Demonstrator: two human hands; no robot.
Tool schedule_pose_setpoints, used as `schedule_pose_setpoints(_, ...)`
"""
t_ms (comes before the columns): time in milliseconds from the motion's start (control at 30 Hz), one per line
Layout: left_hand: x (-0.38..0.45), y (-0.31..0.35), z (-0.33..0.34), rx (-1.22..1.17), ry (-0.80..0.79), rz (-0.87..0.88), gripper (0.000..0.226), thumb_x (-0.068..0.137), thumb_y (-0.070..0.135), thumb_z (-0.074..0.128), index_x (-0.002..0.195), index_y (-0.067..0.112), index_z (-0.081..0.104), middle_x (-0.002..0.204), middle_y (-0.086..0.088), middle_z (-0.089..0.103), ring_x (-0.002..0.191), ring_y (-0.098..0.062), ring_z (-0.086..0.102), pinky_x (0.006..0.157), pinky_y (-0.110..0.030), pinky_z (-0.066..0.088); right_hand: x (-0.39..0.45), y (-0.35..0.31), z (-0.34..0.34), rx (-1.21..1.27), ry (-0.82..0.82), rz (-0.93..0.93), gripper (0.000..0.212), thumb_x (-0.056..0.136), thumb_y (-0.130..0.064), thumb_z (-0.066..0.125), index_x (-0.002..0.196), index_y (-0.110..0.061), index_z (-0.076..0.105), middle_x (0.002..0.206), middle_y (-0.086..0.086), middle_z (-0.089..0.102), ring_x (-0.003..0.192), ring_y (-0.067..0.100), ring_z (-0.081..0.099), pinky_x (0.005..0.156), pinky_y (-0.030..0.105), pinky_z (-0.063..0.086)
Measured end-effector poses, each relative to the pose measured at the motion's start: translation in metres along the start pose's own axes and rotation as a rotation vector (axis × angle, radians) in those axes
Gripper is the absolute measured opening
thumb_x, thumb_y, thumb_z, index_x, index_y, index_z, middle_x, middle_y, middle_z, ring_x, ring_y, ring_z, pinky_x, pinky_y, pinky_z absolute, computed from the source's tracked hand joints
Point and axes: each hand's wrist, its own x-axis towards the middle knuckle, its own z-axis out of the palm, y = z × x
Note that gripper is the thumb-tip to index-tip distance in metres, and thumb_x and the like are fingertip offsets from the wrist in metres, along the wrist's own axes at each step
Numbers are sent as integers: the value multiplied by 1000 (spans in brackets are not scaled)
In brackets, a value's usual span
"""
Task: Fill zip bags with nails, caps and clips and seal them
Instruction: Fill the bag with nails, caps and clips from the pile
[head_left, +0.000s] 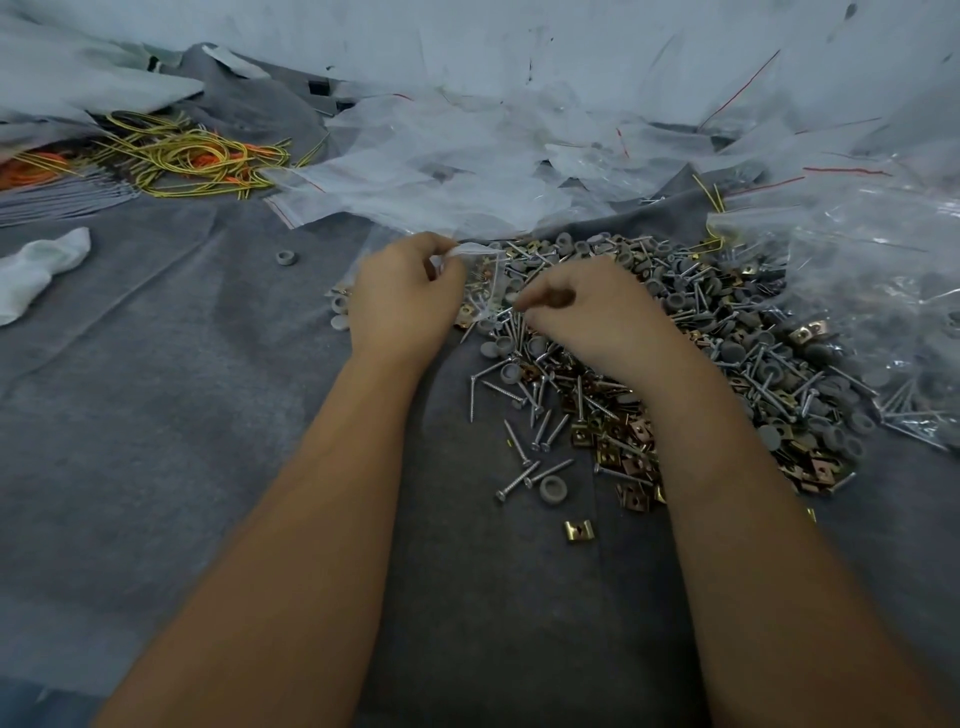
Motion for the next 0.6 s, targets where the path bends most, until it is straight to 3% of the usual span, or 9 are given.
schedule_pose_setpoints(67, -1, 2, 0, -8, -7, -12, 29, 87, 35, 52, 98, 17, 72, 52, 4, 51, 50, -11, 46, 53, -30, 37, -2, -4, 4, -151, -113, -18, 27, 86, -29, 69, 112, -26, 70, 85, -14, 61, 81, 7, 59, 71, 25, 47)
schedule_pose_setpoints(133, -1, 3, 0, -17, -10, -30, 34, 83, 40, 48, 95, 19, 73, 54, 3, 54, 53, -13, 49, 55, -29, 39, 0, -9, 9, -310, -127, -39, 30, 84, -38, 70, 112, -29, 67, 91, -7, 62, 88, 16, 60, 78, 33, 49)
schedule_pose_setpoints(300, 0, 1, 0, -25, -7, -38, 30, 86, 39, 50, 93, 20, 73, 61, 2, 61, 58, -14, 55, 56, -29, 40, 10, -16, 19, -376, -14, -57, 8, 85, -31, 66, 92, -31, 62, 91, -6, 63, 91, 20, 60, 75, 32, 43)
schedule_pose_setpoints(433, 2, -1, 1, -21, 9, -55, 28, 91, 32, 51, 88, 14, 72, 59, 2, 57, 58, -15, 50, 56, -31, 37, 11, -15, 28, -331, 82, -45, 14, 88, -25, 60, 98, -25, 69, 99, -1, 68, 96, 24, 61, 87, 39, 47)
schedule_pose_setpoints(533, 0, -1, 2, -14, -10, -54, 30, 89, 34, 51, 81, 12, 70, 61, -5, 61, 59, -20, 55, 55, -34, 40, 10, -12, 33, -348, 171, -68, 10, 91, -28, 59, 95, -24, 67, 95, -3, 67, 93, 24, 61, 85, 37, 43)
schedule_pose_setpoints(600, -1, -1, 3, 2, -18, -49, 33, 87, 35, 51, 73, 8, 65, 55, -5, 55, 52, -17, 47, 51, -33, 37, 10, -7, 32, -367, 233, -107, 9, 91, -25, 59, 96, -22, 66, 94, -2, 66, 90, 23, 61, 84, 37, 46)
